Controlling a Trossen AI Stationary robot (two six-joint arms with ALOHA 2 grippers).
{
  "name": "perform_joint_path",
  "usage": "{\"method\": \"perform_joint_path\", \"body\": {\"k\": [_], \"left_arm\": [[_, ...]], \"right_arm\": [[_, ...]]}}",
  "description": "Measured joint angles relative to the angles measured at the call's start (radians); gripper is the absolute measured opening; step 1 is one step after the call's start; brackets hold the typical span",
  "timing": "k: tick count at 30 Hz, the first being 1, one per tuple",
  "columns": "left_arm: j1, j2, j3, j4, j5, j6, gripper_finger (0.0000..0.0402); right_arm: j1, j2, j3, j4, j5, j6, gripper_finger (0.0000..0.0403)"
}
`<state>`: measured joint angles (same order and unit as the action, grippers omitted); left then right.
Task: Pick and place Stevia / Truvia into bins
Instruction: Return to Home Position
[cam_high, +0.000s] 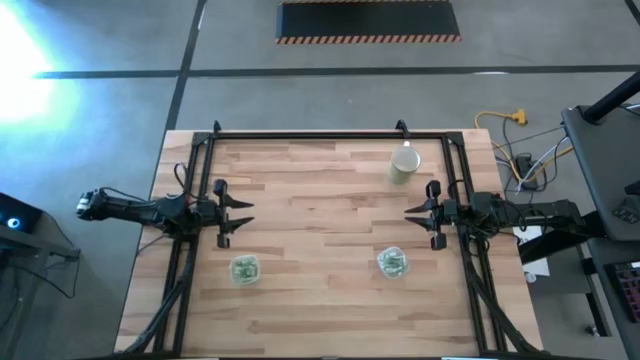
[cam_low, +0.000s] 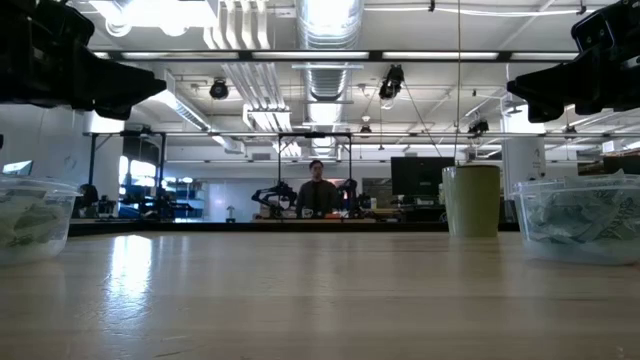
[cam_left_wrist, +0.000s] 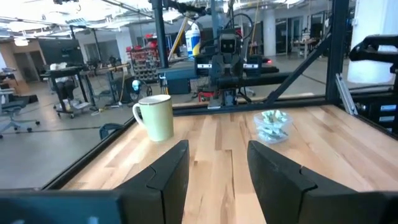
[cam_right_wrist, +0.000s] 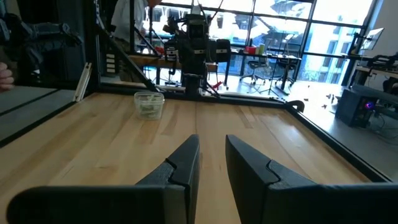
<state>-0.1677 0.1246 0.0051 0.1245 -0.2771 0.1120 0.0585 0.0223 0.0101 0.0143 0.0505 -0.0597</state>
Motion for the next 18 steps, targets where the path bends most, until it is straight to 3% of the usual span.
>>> {"method": "perform_joint_path", "body": {"k": [9, 18], "left_arm": [[0.000, 0.010, 0.002, 0.005, 0.114, 0.131, 0.0148], [0.000, -0.026, 0.002, -0.081, 0.131, 0.125, 0.0148]], "right_arm": [[0.000, 0.000, 0.000, 0.000, 0.000, 0.000, 0.0068], [0.000, 0.000, 0.000, 0.000, 0.000, 0.000, 0.0068]]}}
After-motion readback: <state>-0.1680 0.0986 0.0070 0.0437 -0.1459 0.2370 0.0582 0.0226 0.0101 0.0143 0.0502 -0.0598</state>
